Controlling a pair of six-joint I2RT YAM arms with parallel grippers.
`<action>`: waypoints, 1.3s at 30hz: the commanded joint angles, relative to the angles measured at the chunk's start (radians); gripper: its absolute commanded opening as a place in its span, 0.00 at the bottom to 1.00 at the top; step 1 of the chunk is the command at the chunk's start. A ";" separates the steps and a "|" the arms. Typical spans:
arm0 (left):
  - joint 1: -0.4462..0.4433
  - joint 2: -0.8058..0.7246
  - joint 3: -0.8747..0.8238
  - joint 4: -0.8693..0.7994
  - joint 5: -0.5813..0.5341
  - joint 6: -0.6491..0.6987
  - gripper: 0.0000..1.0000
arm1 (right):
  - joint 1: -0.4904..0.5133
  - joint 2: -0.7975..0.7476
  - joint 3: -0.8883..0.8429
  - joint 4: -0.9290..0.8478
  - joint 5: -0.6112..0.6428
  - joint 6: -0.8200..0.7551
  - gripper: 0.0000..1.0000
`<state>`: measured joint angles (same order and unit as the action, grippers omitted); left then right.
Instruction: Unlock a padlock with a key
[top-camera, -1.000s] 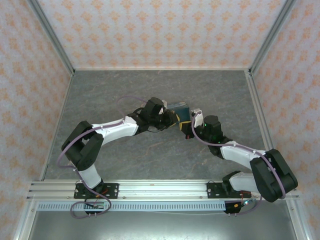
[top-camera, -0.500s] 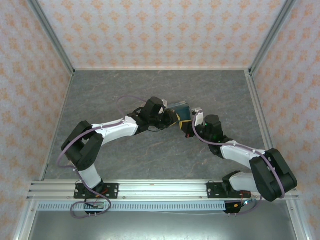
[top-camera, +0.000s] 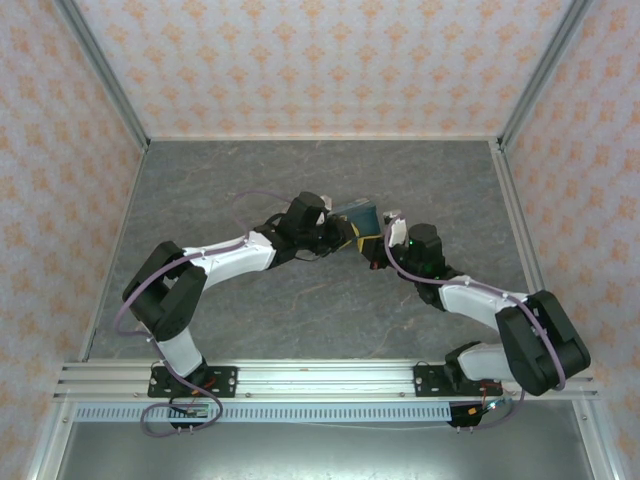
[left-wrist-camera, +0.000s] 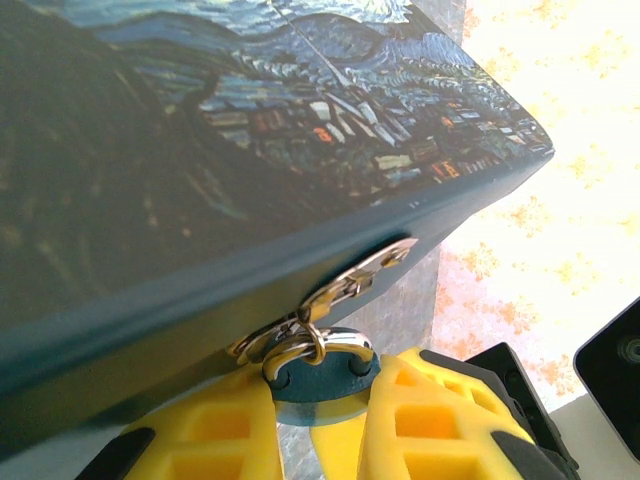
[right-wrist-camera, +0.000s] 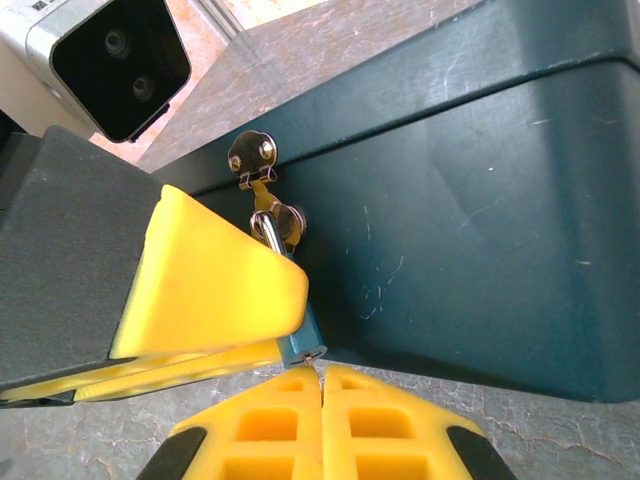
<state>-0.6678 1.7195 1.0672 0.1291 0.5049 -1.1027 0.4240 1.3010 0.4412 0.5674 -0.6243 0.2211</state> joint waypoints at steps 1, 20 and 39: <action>-0.035 0.039 -0.003 -0.007 0.059 0.003 0.08 | 0.008 -0.024 0.084 0.207 -0.073 0.018 0.00; -0.019 0.064 -0.013 0.016 -0.005 -0.043 0.07 | -0.013 -0.160 -0.080 -0.045 0.077 -0.115 0.24; -0.003 0.035 -0.005 -0.072 0.035 -0.021 0.06 | -0.016 -0.370 -0.061 -0.310 0.165 -0.275 0.62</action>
<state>-0.6800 1.7851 1.0584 0.0959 0.5213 -1.1435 0.4091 0.9413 0.3553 0.2897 -0.4671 -0.0025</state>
